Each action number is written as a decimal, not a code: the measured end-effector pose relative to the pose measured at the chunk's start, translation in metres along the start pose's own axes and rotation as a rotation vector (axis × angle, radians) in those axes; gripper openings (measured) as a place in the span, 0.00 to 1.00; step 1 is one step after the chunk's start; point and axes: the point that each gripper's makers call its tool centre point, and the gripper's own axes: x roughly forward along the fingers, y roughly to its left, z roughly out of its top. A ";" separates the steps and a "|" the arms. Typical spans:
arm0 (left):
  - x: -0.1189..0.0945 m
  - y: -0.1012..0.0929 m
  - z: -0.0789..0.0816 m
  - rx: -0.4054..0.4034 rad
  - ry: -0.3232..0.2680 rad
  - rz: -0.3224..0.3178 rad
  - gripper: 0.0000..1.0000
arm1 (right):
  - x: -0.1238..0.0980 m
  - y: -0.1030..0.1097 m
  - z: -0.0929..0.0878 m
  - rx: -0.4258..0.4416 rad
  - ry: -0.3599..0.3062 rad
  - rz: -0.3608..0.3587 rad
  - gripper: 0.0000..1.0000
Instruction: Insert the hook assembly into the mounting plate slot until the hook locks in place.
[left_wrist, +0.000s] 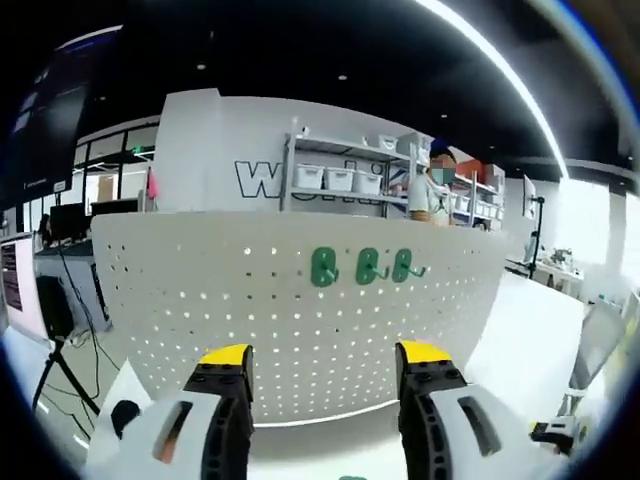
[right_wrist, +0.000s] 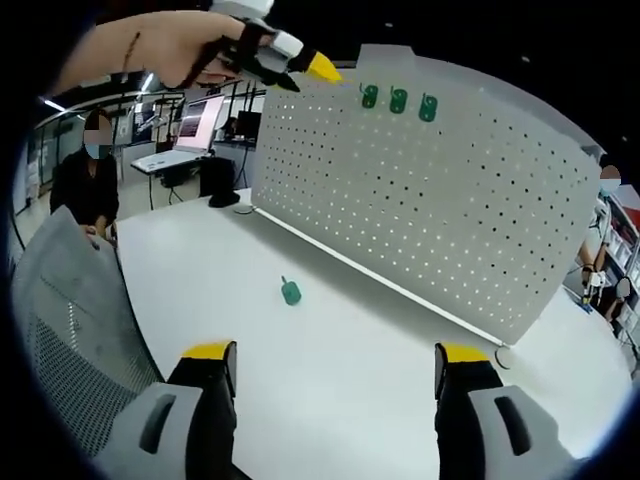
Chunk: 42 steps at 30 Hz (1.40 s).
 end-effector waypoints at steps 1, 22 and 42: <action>-0.009 0.000 -0.009 -0.010 0.024 -0.010 0.61 | 0.000 0.000 0.000 -0.001 -0.001 0.000 0.78; -0.110 -0.001 -0.124 -0.092 0.217 -0.050 0.87 | 0.003 0.005 -0.007 -0.032 0.043 0.001 0.77; -0.123 -0.013 -0.194 -0.100 0.288 -0.172 0.93 | 0.001 0.001 -0.011 -0.059 0.076 -0.043 0.76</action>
